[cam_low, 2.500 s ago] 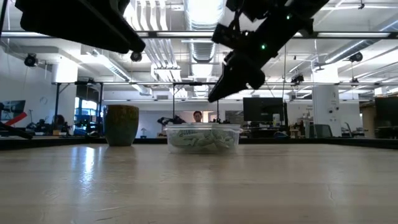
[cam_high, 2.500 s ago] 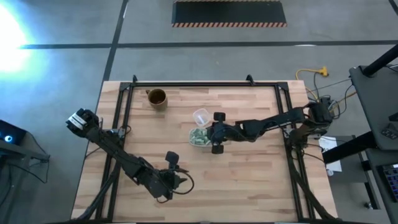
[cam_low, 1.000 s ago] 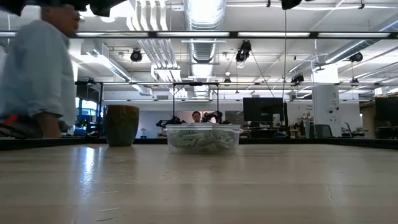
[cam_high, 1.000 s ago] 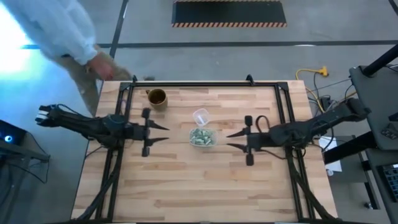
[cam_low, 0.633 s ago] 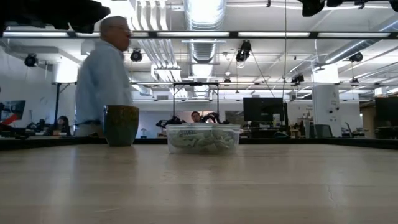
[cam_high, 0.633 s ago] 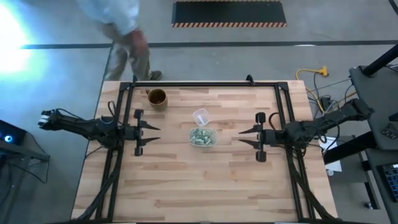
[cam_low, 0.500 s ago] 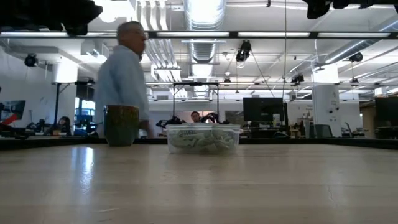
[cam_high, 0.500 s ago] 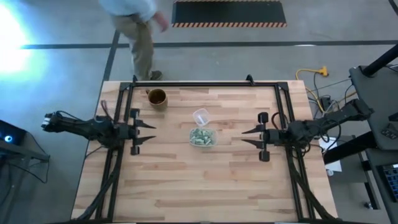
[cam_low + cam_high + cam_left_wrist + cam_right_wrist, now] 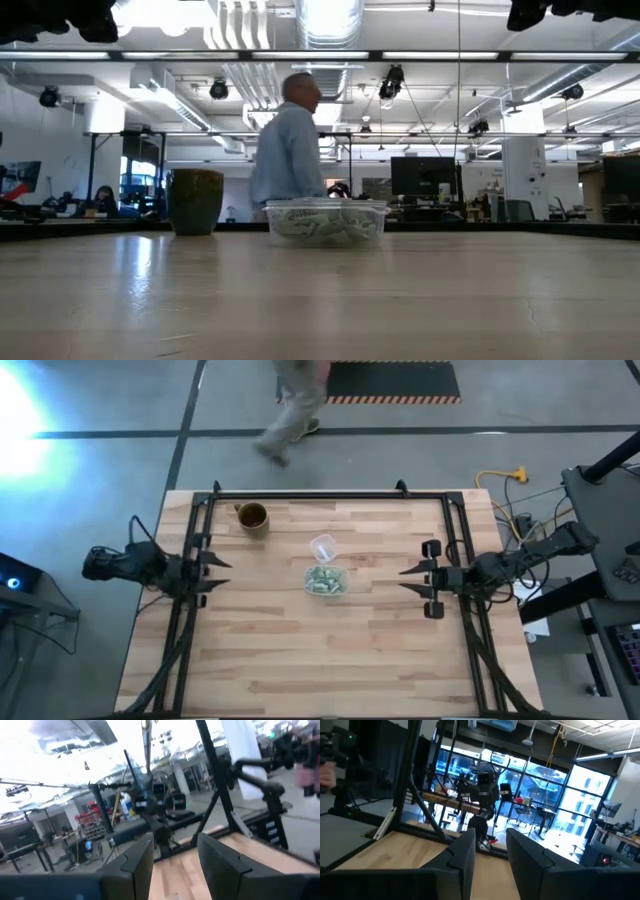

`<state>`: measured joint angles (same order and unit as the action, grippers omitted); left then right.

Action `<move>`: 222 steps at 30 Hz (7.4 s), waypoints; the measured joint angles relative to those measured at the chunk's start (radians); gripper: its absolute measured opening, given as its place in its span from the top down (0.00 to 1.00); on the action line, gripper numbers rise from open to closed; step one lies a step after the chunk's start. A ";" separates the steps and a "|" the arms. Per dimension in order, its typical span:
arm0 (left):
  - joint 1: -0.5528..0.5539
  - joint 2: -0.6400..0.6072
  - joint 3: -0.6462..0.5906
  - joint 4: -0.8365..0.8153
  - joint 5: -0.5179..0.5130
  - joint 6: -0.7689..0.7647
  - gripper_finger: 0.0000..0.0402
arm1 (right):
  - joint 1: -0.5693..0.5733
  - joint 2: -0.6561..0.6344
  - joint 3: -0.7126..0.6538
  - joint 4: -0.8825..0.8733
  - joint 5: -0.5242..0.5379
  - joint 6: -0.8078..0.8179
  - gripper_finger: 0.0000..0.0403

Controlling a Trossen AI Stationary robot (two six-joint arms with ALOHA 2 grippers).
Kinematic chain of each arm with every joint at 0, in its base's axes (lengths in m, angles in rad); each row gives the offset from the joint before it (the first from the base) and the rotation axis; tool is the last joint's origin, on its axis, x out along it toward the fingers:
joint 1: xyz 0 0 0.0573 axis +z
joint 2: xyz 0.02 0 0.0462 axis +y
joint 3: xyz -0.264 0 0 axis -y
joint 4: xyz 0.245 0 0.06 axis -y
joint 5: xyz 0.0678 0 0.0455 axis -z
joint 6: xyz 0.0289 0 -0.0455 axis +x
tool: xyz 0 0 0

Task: Pick and place Stevia / Truvia into bins
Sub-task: Return to Home Position

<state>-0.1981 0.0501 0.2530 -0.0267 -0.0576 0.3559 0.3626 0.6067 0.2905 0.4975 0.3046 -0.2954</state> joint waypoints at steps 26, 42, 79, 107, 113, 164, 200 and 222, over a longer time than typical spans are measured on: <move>0.127 -0.021 0.005 -0.037 -0.039 -0.064 0.66 | -0.001 -0.057 -0.029 -0.007 0.011 -0.031 0.77; 0.127 -0.021 0.000 -0.202 -0.072 -0.135 0.66 | -0.017 -0.256 -0.176 0.011 0.014 0.001 0.78; 0.127 -0.021 -0.002 -0.173 -0.071 -0.088 0.66 | -0.378 -0.574 -0.192 -0.390 -0.365 0.162 0.78; 0.127 -0.022 -0.029 -0.201 -0.071 -0.108 0.66 | -0.422 -0.605 -0.282 -0.399 -0.401 0.199 0.78; 0.127 -0.022 -0.064 -0.203 -0.071 -0.129 0.66 | -0.422 -0.605 -0.282 -0.414 -0.388 0.192 0.80; 0.127 0.023 -0.247 0.038 0.062 -0.216 0.66 | -0.422 -0.593 -0.281 -0.481 -0.380 0.254 0.83; 0.127 0.113 -0.248 0.070 0.058 -0.219 0.66 | -0.422 -0.593 -0.281 -0.481 -0.381 0.270 0.83; 0.127 0.114 -0.248 0.071 0.059 -0.219 0.66 | -0.422 -0.578 -0.281 -0.457 -0.095 0.236 0.83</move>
<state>-0.0714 0.1636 0.0051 0.0439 0.0013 0.1371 -0.0593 0.0284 0.0093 0.0402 0.2096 -0.0597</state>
